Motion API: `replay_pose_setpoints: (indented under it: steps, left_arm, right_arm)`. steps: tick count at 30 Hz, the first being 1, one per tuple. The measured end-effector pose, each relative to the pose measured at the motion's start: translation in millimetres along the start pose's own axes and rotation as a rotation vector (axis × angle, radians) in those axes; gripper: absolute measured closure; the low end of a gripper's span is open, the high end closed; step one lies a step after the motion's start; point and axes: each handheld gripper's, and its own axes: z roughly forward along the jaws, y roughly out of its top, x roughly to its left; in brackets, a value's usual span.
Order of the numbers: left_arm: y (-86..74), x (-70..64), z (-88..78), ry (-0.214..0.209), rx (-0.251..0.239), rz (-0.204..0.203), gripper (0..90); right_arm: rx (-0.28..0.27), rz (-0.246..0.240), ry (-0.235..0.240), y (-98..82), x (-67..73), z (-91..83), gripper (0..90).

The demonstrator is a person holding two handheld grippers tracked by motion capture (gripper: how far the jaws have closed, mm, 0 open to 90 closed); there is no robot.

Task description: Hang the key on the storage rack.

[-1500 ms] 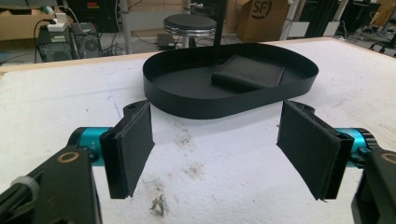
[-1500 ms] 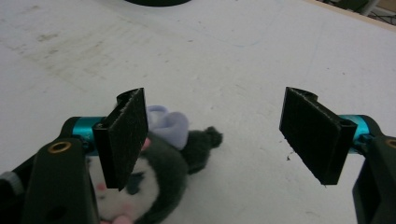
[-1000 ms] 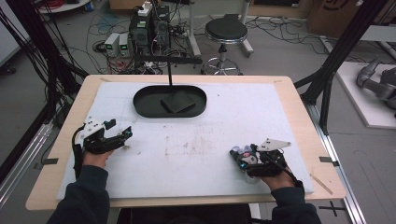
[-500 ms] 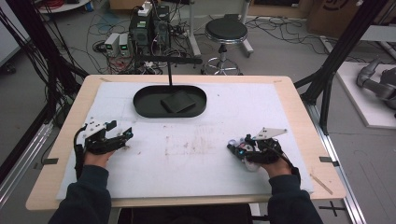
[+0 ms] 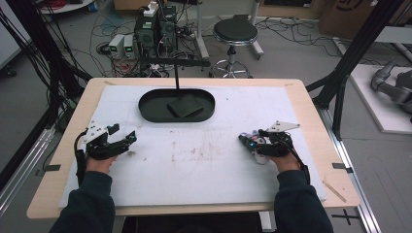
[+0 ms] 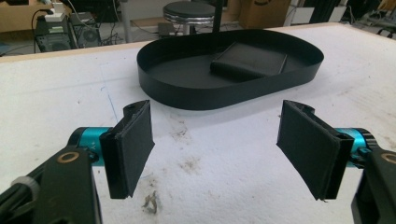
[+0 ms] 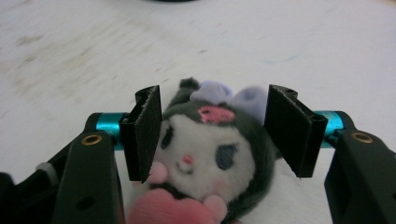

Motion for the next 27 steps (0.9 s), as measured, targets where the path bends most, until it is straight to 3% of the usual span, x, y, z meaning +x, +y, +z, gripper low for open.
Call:
replay_pose_setpoints:
  steps: [5, 7, 9, 14, 19, 23, 27]
  left_arm:
    - [0.3, 2.0, -4.8, 0.007, -0.015, -0.004, 26.5]
    - [-0.3, 2.7, -5.4, 0.011, -0.014, -0.011, 26.5]
    - [-0.5, 2.8, -4.9, 0.012, -0.013, -0.012, 26.5]
    - [0.2, 0.6, -2.4, 0.002, -0.01, -0.005, 26.5]
    - [0.6, -2.1, -3.0, -0.005, -0.011, 0.004, 26.5]
    - [-0.2, -2.6, -4.3, -0.007, -0.009, 0.006, 26.5]
    - [-0.8, -1.1, -6.9, -0.006, -0.014, 0.001, 26.5]
  right_arm:
    - [-0.074, 0.037, -0.119, 0.0, -0.5, -24.6, 25.0]
    - [-0.077, 0.033, -0.121, -0.9, -0.5, -31.5, 24.8]
    - [-0.049, 0.027, -0.113, -2.6, 2.3, -31.2, 22.2]
    - [0.077, -0.067, -0.063, -4.8, 18.2, -16.0, 21.2]
    - [0.199, -0.135, -0.11, -8.5, 23.9, -0.7, 21.4]
    - [0.24, -0.068, -0.089, -14.5, 14.1, 5.4, 25.9]
    - [0.231, -0.036, -0.063, -14.9, 9.4, 5.5, 32.4]
